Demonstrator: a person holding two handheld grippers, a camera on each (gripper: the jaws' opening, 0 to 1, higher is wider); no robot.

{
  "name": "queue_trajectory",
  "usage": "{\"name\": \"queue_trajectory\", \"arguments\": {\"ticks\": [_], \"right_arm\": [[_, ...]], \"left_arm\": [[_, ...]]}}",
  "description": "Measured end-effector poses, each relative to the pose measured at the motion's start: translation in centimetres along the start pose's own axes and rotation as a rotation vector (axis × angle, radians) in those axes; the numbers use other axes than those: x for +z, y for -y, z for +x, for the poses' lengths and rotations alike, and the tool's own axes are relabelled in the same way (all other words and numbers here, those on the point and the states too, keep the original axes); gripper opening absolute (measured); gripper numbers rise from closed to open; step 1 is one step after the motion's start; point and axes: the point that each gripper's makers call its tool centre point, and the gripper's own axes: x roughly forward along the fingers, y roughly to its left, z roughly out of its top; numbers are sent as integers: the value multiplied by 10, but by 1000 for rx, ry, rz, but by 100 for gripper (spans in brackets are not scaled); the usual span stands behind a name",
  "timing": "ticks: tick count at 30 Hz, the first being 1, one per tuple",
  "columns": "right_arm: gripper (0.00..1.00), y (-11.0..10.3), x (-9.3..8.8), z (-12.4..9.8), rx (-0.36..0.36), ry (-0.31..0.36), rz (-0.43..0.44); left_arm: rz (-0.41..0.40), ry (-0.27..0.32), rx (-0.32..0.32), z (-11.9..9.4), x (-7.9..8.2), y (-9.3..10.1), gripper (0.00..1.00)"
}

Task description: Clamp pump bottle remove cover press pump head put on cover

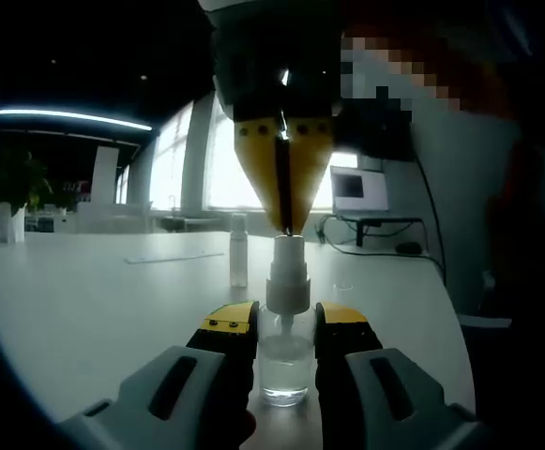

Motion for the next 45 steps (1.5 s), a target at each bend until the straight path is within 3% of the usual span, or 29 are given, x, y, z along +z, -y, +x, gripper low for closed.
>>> {"name": "queue_trajectory", "arguments": {"ticks": [12, 45], "right_arm": [[0, -10, 2, 2, -16, 13, -8], [0, -8, 2, 2, -22, 20, -9]], "left_arm": [[0, 0, 0, 0, 0, -2, 15], [-2, 0, -1, 0, 0, -1, 15]]}}
